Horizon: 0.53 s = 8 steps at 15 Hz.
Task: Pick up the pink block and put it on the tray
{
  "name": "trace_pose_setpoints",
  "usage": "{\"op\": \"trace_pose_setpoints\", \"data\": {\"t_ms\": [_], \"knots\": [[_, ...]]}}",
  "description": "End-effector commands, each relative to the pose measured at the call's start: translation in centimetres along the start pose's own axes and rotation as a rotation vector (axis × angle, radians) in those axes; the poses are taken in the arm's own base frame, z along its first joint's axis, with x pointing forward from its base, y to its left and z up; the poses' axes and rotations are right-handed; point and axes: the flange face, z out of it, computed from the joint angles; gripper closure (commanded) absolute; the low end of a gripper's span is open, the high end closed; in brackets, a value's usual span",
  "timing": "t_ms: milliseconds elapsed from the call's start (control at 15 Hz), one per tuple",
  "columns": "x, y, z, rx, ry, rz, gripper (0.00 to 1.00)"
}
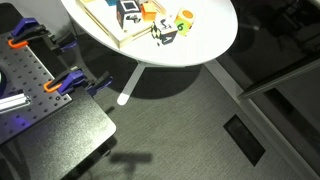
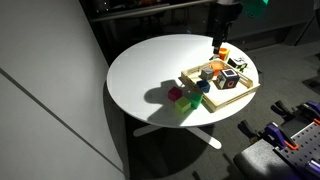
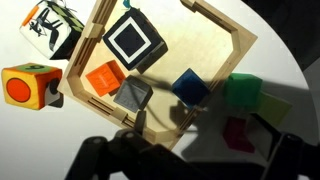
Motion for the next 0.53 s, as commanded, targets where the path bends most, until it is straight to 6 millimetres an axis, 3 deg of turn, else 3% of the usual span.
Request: {"op": "trace_pose_setpoints", "data": {"t_ms": [0, 467], "knots": [[0.5, 0.4, 0.5, 0.011, 0.004, -0.001, 0.0], [2.5, 0.3, 3.1, 0.023, -0.006, -0.02, 0.0]]}}
